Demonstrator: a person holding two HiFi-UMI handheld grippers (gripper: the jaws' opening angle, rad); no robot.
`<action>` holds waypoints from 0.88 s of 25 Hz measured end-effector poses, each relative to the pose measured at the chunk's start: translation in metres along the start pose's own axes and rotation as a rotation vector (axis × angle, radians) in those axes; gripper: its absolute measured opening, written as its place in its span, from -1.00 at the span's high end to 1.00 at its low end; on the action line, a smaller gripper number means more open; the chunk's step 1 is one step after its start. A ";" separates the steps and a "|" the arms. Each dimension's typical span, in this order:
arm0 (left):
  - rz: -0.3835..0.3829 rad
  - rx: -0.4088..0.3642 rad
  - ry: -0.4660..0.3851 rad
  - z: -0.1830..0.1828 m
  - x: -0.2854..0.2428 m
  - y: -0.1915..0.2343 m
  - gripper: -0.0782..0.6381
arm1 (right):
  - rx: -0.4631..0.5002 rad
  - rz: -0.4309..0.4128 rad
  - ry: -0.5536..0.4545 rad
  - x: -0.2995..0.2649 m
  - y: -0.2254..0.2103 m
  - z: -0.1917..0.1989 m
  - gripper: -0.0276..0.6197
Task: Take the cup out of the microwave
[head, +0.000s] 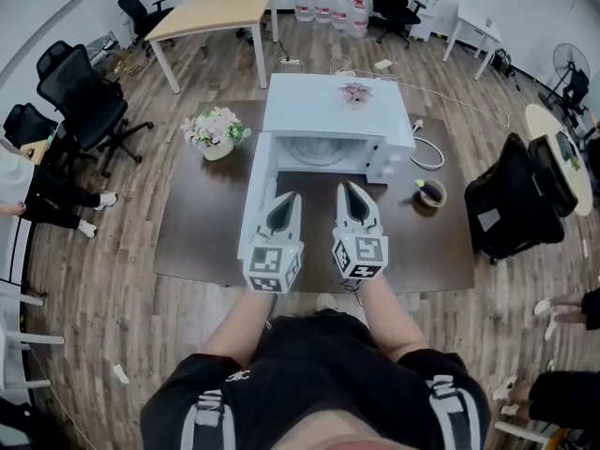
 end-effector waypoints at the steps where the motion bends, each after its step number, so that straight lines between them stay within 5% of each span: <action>1: -0.017 0.002 0.003 0.002 -0.005 0.002 0.78 | -0.003 -0.019 0.006 -0.007 -0.003 0.004 0.80; 9: -0.132 0.005 0.018 0.016 -0.038 0.016 0.78 | 0.020 -0.087 0.100 -0.072 -0.030 0.061 0.05; 22: -0.283 0.019 0.088 0.049 -0.074 0.038 0.78 | 0.081 -0.128 0.209 -0.193 -0.053 0.154 -0.38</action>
Point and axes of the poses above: the fingertips, and each gripper's own axes: x backward along the fingers, y to its left, z out of its underside, the point moved 5 cm from there along x, backward along the fingers, and after that the axes turned 8 degrees about z, right-handed, at the moved point
